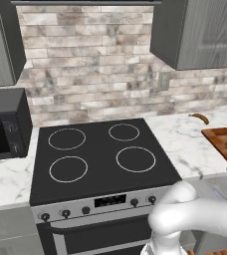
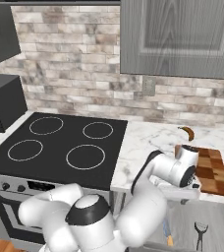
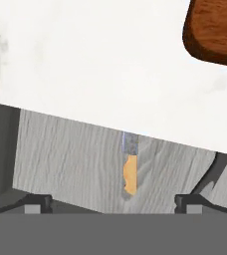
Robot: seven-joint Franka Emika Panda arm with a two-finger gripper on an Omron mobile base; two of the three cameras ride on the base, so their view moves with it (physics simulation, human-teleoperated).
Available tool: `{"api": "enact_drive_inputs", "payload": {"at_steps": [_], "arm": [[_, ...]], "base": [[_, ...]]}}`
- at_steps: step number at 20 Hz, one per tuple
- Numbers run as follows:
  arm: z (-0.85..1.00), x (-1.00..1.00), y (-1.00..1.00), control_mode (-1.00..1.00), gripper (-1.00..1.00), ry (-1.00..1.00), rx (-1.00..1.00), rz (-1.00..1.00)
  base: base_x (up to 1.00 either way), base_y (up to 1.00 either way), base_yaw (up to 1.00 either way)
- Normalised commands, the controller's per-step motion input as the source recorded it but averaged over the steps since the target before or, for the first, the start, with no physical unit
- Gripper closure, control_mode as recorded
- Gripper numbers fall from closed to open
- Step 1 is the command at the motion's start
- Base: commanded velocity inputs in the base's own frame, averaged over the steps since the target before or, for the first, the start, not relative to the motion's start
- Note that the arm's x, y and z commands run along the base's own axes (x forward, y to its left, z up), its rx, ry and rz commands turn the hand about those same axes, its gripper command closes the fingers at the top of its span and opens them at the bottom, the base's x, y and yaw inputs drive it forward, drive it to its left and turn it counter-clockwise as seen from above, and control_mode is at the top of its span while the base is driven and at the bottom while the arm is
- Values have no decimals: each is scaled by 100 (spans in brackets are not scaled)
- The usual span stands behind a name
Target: Open the drawer on the right and place the cutting tools on the cutting board.
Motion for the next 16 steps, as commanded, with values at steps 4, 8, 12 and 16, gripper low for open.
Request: {"api": "enact_drive_inputs", "payload": {"at_steps": [4, 8, 12, 16], "arm": [[0, -1, 0, -100, -100, 0, 0, 0], [-24, -57, 1, -100, -100, 0, -1, 0], [-67, -22, 1, -100, -100, 11, -3, 0], [-63, 0, -1, -100, -100, 7, 0, 1]], "base": [[0, 0, 0], [0, 0, 0], [0, 0, 0], [0, 0, 0]]}}
